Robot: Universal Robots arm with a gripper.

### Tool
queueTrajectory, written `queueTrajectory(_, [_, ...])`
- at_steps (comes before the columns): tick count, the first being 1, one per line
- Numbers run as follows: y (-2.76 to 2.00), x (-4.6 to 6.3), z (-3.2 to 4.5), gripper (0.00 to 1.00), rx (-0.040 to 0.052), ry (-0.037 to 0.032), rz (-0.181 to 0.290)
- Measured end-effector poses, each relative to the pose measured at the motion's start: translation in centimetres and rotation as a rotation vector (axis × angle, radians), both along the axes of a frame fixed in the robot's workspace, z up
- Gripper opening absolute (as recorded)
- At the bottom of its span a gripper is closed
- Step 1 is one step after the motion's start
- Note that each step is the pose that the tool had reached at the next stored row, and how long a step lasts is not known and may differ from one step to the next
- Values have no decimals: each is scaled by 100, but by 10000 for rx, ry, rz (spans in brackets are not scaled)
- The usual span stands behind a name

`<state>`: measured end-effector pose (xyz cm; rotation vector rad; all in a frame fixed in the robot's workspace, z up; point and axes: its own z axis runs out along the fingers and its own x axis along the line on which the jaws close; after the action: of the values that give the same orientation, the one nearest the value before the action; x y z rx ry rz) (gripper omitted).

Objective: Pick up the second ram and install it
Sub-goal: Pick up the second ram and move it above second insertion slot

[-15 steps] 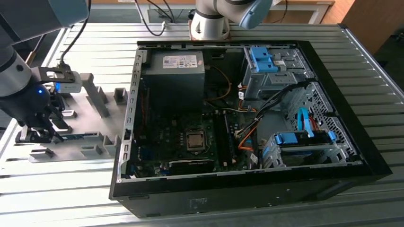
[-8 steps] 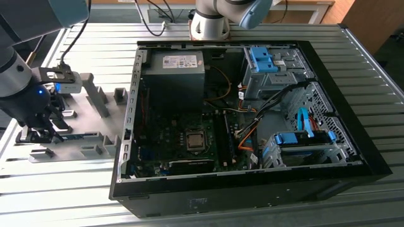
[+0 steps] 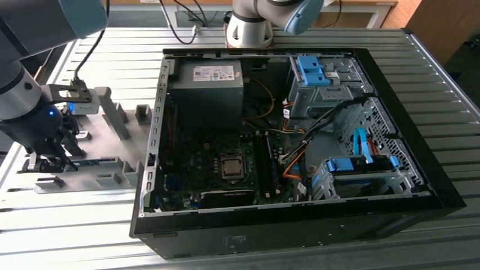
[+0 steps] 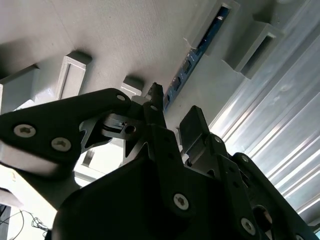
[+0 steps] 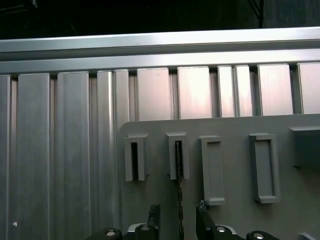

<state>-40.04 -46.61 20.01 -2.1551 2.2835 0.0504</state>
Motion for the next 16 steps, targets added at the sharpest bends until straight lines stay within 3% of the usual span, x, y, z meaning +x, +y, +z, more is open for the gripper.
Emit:
queueTrajectory(6, [0,0,-46,40,-1,0,0])
queueTrajectory(7, [-1,0,-46,33,-2,0,0])
queueTrajectory(11, [0,0,-47,32,0,-4,0])
queueTrajectory(12, [0,0,-47,25,0,-4,0])
queueTrajectory(16, [1,0,-50,25,13,-6,0])
